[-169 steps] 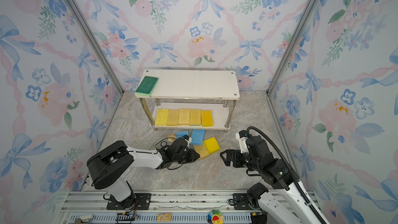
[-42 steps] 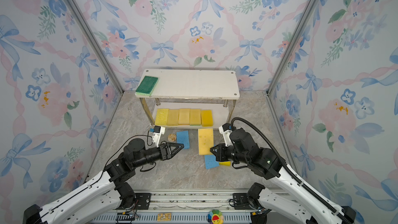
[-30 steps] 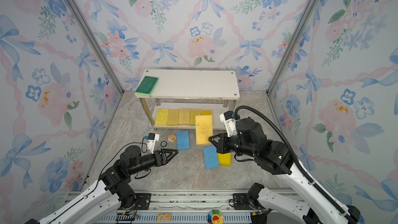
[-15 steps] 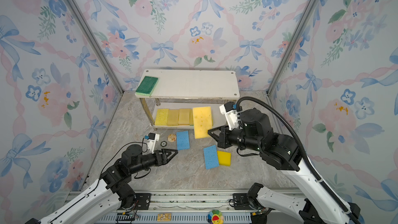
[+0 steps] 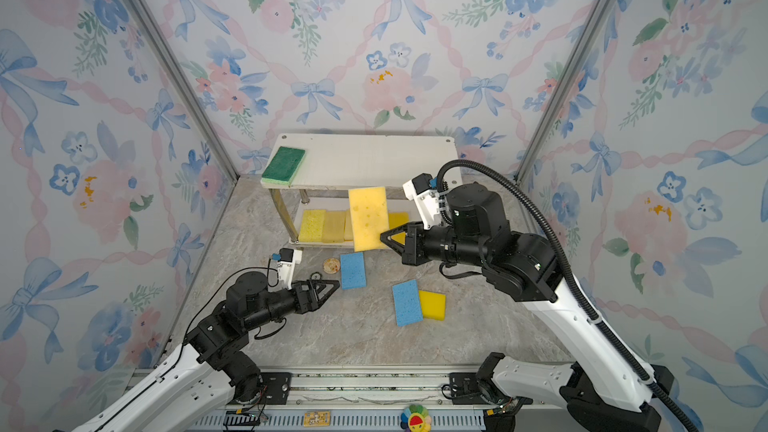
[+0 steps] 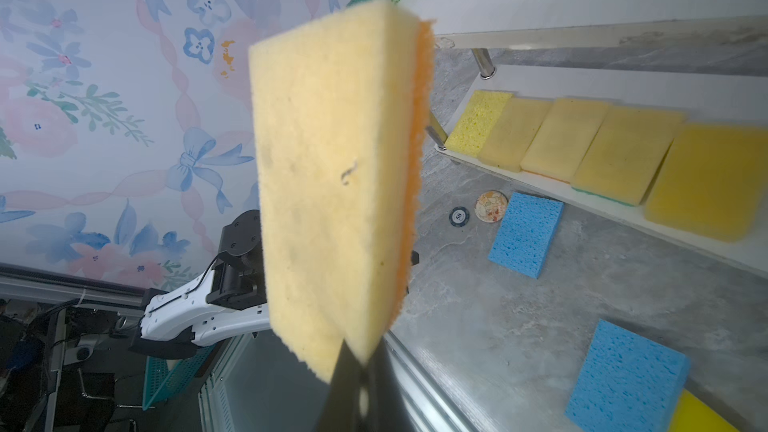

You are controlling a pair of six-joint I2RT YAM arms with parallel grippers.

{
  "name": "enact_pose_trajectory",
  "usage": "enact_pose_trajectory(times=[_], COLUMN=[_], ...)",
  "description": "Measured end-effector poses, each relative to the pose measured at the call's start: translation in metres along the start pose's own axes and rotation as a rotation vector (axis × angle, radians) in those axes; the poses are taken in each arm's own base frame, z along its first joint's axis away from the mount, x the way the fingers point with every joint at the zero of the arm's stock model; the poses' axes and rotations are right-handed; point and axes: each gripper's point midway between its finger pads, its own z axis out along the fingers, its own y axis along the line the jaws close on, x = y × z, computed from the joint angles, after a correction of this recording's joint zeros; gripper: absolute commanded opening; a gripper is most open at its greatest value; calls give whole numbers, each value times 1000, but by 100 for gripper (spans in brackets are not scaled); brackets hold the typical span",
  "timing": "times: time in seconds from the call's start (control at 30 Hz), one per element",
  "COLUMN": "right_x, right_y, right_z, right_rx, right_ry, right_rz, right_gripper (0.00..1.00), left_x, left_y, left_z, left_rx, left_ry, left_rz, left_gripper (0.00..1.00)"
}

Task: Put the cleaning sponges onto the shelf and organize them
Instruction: 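Carry the pale yellow sponge up over the top shelf with the right gripper, then lower the pale yellow sponge onto the top shelf beside the green pad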

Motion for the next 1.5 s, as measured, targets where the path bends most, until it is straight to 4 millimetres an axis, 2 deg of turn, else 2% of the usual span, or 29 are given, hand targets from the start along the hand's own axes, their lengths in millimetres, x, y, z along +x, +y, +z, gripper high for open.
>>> enact_pose_trajectory(times=[0.2, 0.37, 0.67, 0.77, 1.0, 1.2, 1.33, 1.5], right_x=[-25, -51, -79, -87, -113, -130, -130, -120], right_y=[12, 19, 7, 4, 6, -14, -33, -49], right_z=[35, 73, 135, 147, 160, 176, 195, 213], right_rx=[-45, -69, -64, -61, -74, -49, -17, 16], right_ry=[-3, -8, 1, -4, -44, -68, -56, -18], right_rz=[38, 54, 107, 120, 135, 182, 216, 245], right_gripper=[7, 7, 7, 7, 8, 7, 7, 9], left_x=[-16, -41, -68, -75, -85, -81, -81, -81], left_y=[0, -6, 6, 12, 24, 32, 33, 33], left_z=[-9, -23, -48, -57, -77, -76, -76, -76], left_rx=[-41, -88, -249, -302, -392, -415, -420, -420], left_ry=[-34, -113, -244, -290, -388, -382, -379, -379], left_rz=[50, 143, 305, 343, 405, 421, 428, 431], left_gripper=[86, 88, 92, 94, 97, 98, 98, 98])
